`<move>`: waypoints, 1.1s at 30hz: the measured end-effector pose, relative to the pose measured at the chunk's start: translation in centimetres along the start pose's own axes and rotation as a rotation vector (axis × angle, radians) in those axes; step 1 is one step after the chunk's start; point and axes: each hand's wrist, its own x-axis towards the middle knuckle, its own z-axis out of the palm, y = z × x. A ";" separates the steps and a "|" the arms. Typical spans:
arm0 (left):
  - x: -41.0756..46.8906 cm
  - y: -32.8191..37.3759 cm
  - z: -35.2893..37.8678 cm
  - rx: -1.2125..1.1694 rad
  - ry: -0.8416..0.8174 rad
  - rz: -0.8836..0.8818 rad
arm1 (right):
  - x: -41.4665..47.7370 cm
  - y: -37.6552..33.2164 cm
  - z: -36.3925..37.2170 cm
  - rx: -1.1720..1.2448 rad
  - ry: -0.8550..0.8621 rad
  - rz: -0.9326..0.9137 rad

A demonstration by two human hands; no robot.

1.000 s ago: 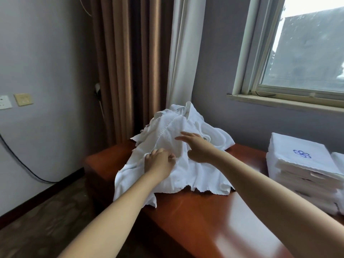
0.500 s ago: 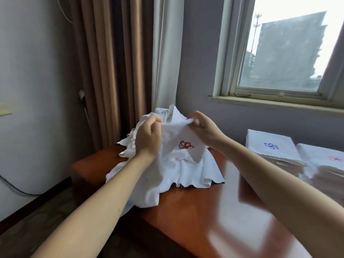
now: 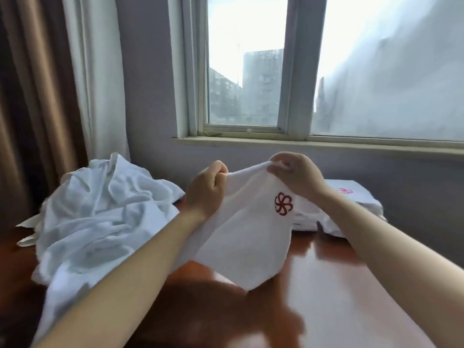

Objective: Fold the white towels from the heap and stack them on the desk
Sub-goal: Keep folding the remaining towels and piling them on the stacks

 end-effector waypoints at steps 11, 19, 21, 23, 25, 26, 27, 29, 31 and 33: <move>-5.9 5.1 11.2 -0.194 -1.039 -0.126 | -8.9 8.5 -8.7 -0.109 -0.797 0.362; -7.1 7.0 10.6 0.007 -1.101 -0.051 | -13.1 11.5 -4.3 0.014 -0.535 0.459; -7.2 6.8 11.1 0.139 -0.936 0.022 | -13.2 12.3 -2.8 -0.078 -0.420 0.404; -7.8 6.1 12.1 0.205 -0.922 0.033 | -13.6 13.1 -1.4 -0.144 -0.474 0.404; -8.6 5.3 13.3 0.234 -0.992 0.008 | -14.2 13.7 -0.2 -0.161 -0.570 0.422; -9.1 4.9 13.8 0.224 -1.021 -0.013 | -14.5 13.8 0.2 -0.166 -0.585 0.421; -9.6 4.5 14.1 0.206 -1.040 -0.032 | -14.6 13.9 0.5 -0.161 -0.576 0.416; -10.3 3.8 14.5 0.171 -1.060 -0.062 | -14.6 14.0 0.6 -0.118 -0.563 0.435; -10.7 3.4 14.5 0.137 -1.053 -0.092 | -14.5 14.0 0.5 -0.100 -0.618 0.461; -11.0 3.2 14.3 0.109 -1.031 -0.104 | -14.3 13.9 0.3 -0.136 -0.658 0.484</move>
